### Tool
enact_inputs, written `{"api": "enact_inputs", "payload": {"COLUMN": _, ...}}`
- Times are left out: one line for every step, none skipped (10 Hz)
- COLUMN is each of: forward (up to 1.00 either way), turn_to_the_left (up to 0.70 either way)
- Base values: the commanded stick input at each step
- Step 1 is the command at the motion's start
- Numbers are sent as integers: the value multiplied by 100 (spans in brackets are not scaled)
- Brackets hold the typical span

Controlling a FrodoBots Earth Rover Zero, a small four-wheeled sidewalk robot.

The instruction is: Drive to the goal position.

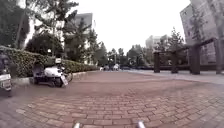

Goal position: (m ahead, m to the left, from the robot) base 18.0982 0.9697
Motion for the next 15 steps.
{"api": "enact_inputs", "payload": {"forward": 70, "turn_to_the_left": 0}}
{"api": "enact_inputs", "payload": {"forward": 70, "turn_to_the_left": 0}}
{"api": "enact_inputs", "payload": {"forward": 70, "turn_to_the_left": 0}}
{"api": "enact_inputs", "payload": {"forward": 70, "turn_to_the_left": 0}}
{"api": "enact_inputs", "payload": {"forward": 70, "turn_to_the_left": 0}}
{"api": "enact_inputs", "payload": {"forward": 70, "turn_to_the_left": 0}}
{"api": "enact_inputs", "payload": {"forward": 70, "turn_to_the_left": 0}}
{"api": "enact_inputs", "payload": {"forward": 70, "turn_to_the_left": 11}}
{"api": "enact_inputs", "payload": {"forward": 70, "turn_to_the_left": 14}}
{"api": "enact_inputs", "payload": {"forward": 70, "turn_to_the_left": 14}}
{"api": "enact_inputs", "payload": {"forward": 70, "turn_to_the_left": 13}}
{"api": "enact_inputs", "payload": {"forward": 70, "turn_to_the_left": 7}}
{"api": "enact_inputs", "payload": {"forward": 70, "turn_to_the_left": 0}}
{"api": "enact_inputs", "payload": {"forward": 70, "turn_to_the_left": 0}}
{"api": "enact_inputs", "payload": {"forward": 70, "turn_to_the_left": 0}}
